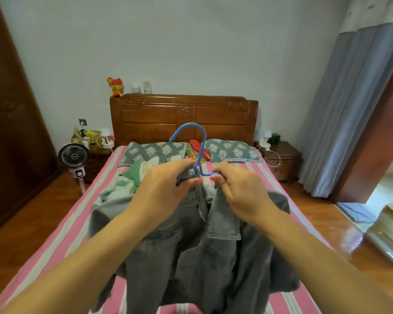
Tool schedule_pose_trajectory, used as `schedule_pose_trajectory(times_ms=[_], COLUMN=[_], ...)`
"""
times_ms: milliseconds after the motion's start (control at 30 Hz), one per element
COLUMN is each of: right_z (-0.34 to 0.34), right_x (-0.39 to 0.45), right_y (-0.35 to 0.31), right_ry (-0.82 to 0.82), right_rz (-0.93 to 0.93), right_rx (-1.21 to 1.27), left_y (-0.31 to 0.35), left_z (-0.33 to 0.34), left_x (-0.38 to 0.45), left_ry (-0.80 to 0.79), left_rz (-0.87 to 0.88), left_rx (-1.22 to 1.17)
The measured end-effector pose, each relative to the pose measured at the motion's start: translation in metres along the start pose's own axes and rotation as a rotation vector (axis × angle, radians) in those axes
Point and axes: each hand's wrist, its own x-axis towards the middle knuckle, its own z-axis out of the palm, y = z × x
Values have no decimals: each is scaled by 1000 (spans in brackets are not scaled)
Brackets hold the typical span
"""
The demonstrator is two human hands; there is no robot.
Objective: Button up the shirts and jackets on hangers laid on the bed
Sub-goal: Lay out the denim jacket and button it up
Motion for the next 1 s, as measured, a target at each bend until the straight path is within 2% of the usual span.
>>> schedule_pose_trajectory(times_ms=[100,200,300,500,667,733,833,933,1000], right_z=[-15,-30,-28,-44,-104,-121,-110,-44,37], right_x=[14,17,16,-6,30,62,110,142,135], right_y=[3,31,37,29,23,31,55,100,145], right_ry=[6,125,123,35,91,25,-186,-399,-502], right_rz=[-50,59,116,109,76,111,164,276,373], right_rx=[21,3,30,27,-20,-17,-88,-17,-3], left_y=[-16,-47,-54,-20,25,34,13,-48,-108], left_z=[-13,-38,-40,-27,-61,-73,-66,-20,41], left_x=[-11,-26,-33,-51,-7,28,72,99,97], left_ry=[-4,-16,24,67,137,115,-26,-177,-275], left_rz=[-20,-55,-85,-92,-130,-210,-331,-454,-533], left_rx=[59,216,274,270,242,197,163,179,227])
